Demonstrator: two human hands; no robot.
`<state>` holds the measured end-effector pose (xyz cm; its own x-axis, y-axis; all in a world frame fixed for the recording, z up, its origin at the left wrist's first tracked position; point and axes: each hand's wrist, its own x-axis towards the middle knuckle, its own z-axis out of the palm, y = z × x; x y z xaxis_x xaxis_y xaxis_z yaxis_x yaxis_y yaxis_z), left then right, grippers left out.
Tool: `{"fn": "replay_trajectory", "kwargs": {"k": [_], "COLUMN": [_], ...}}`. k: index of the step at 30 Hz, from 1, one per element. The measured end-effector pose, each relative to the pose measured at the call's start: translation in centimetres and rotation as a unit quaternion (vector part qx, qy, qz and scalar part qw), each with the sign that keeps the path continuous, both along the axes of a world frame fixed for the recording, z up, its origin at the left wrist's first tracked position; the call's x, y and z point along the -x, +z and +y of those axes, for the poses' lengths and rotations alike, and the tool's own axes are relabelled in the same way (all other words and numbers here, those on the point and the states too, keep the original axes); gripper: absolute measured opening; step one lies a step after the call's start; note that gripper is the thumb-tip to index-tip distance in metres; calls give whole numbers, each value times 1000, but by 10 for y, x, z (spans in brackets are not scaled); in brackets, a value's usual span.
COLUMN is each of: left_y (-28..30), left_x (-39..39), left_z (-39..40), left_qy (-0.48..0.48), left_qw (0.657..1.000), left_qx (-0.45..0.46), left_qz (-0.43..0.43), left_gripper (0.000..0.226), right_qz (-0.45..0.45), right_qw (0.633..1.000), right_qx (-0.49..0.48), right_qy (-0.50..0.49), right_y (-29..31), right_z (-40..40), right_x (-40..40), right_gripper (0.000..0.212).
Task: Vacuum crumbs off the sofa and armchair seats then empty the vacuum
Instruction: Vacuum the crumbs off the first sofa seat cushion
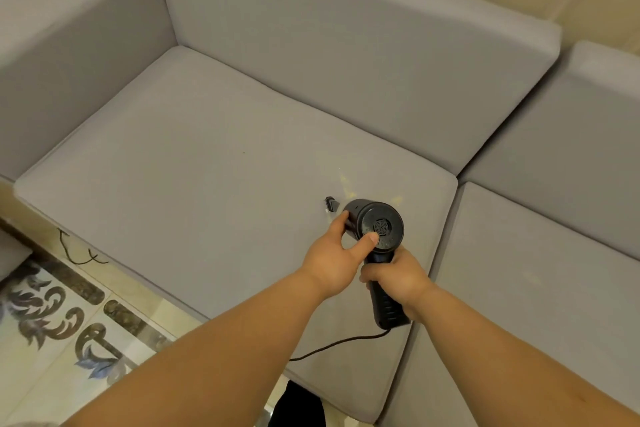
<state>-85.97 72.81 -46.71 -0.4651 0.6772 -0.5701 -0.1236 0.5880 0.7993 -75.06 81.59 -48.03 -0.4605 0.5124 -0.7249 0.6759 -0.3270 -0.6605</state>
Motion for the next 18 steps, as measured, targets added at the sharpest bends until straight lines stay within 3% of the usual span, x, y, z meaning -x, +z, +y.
{"fn": "replay_trajectory", "kwargs": {"k": [8, 18], "left_y": [-11, -9], "left_x": [43, 12], "left_z": [22, 13], "left_qy": [3, 6], "left_qw": [1000, 1000], "left_qx": [17, 16], "left_qz": [-3, -13], "left_gripper": [76, 76], "right_qz": [-10, -33], "right_qw": [1000, 998], "right_qx": [24, 43], "right_qy": [6, 14], "right_y": [-12, -5], "right_z": [22, 17], "right_x": [44, 16], "right_gripper": [39, 36]}}
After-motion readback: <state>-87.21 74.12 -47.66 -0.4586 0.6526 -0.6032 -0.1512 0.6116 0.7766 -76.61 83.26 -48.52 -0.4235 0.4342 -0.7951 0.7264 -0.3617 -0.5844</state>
